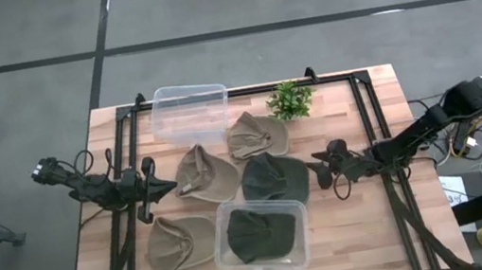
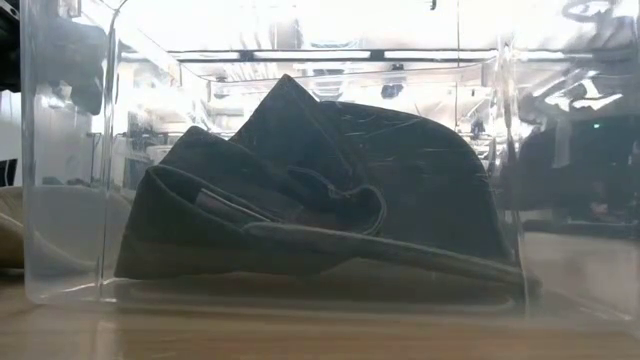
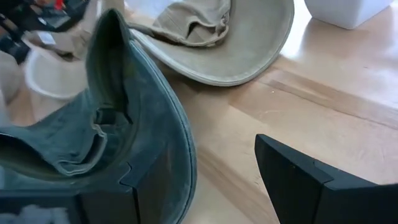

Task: Pick & Place hat
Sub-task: Put the gray cap into the bottom transparent bin

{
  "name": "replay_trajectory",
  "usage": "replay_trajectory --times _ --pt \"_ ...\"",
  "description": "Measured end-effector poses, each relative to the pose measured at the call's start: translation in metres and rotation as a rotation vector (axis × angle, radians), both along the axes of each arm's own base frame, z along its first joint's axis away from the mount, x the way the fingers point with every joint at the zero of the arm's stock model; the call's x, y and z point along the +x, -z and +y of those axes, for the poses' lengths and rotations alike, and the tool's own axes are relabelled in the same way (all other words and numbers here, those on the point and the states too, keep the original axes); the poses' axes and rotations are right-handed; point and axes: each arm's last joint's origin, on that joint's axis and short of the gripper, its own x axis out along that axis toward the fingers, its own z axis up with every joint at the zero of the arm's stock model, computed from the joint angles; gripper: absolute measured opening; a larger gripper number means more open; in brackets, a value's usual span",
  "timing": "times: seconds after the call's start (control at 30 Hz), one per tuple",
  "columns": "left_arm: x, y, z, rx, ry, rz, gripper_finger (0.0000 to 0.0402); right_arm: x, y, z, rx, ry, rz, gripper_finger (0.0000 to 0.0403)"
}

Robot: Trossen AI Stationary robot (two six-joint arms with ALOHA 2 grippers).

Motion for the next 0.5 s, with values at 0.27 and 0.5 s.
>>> replay_trajectory --times 0.27,0.5 --pt "0.0 0.0 0.0 0.0 0.0 0.0 0.0 0.021 0.004 -0.002 -0.04 -0.014 0.098 0.0226" --pt "0.0 0.0 0.0 0.0 0.0 0.0 0.0 0.036 0.004 -0.004 -0.042 -0.041 0.135 0.0216"
